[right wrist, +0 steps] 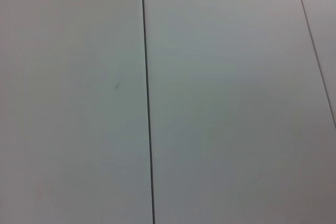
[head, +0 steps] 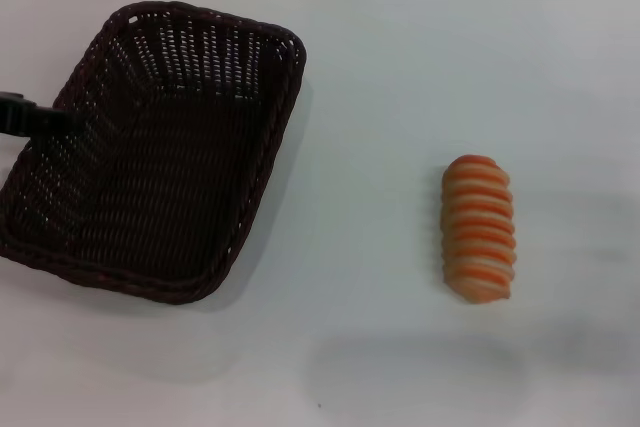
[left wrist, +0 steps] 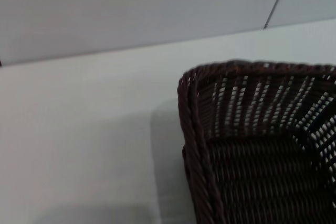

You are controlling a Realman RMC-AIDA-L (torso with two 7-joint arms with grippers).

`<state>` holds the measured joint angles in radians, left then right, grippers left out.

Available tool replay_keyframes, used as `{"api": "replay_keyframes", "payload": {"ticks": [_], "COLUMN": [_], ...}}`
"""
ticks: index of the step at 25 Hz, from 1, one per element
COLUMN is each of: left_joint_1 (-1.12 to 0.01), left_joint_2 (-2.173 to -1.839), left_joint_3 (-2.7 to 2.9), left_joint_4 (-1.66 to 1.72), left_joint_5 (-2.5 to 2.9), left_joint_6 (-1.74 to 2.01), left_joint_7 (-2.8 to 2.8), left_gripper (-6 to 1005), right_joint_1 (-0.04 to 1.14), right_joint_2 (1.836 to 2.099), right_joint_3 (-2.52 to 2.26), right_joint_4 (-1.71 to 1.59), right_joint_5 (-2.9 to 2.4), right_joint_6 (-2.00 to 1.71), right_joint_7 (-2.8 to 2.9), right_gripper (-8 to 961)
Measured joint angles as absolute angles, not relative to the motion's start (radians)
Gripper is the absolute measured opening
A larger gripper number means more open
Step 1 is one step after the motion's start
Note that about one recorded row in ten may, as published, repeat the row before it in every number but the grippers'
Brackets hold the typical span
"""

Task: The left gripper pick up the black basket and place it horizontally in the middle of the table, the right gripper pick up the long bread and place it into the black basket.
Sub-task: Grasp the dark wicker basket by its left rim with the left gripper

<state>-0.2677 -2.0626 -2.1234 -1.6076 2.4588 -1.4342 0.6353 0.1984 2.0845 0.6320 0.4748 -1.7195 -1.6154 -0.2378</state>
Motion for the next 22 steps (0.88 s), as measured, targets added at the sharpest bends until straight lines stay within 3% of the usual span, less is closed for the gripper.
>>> {"api": "replay_keyframes", "payload": {"ticks": [22], "left_joint_1": [-0.319], "left_joint_2": [-2.059], "left_joint_3": [-2.092], "left_joint_4": [-1.418], "left_joint_5": [2.558], "left_joint_6": [-1.335], "left_joint_7": [0.661], "left_gripper": [859], "right_joint_1": [0.201], "right_joint_2": [2.083], "right_joint_3": [0.632], "right_joint_4": [0.476], "right_joint_5": [-1.72], "right_joint_6": [-1.621], "right_joint_7": [-0.238], "right_gripper": [715]}}
